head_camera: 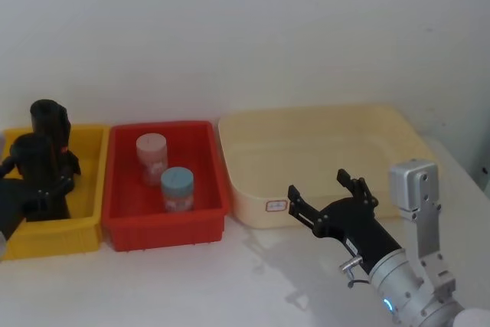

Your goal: Pick up the garbage bag with the one hand and transfer it to the other hand.

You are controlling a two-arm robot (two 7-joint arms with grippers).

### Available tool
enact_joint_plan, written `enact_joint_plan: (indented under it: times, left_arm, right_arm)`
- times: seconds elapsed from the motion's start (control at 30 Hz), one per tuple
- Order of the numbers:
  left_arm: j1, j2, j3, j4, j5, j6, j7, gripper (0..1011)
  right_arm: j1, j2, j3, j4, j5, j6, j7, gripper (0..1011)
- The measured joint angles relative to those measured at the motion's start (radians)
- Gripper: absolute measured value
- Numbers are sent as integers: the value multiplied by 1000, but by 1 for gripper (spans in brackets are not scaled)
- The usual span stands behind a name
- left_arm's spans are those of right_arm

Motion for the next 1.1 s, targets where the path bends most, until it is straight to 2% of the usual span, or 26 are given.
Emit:
enact_joint_plan:
  times: [0.23, 0.6, 0.8, 0.97, 1.0, 1.07, 1.1]
  left_arm:
    - [-47, -20, 13, 66, 16, -26, -19, 1000]
    - [-96, -43, 29, 131, 41, -55, -38, 997]
    - [-111, -49, 33, 152, 48, -64, -43, 885]
    - [-118, -53, 36, 161, 52, -68, -46, 746]
    - [-119, -54, 36, 163, 52, -69, -46, 689]
    - [-121, -54, 37, 166, 53, -70, -47, 657]
    - [-123, -55, 37, 168, 54, -71, -47, 600]
  right_arm:
    - [0, 0, 0, 0, 0, 0, 0, 1001]
    - [0, 0, 0, 0, 0, 0, 0, 1001]
    - [0, 0, 0, 0, 0, 0, 0, 1002]
    - [0, 0, 0, 0, 0, 0, 0, 1001]
    - [0, 0, 0, 0, 0, 0, 0, 1002]
    - [0, 0, 0, 0, 0, 0, 0, 1001]
    - [0, 0, 0, 0, 0, 0, 0, 1001]
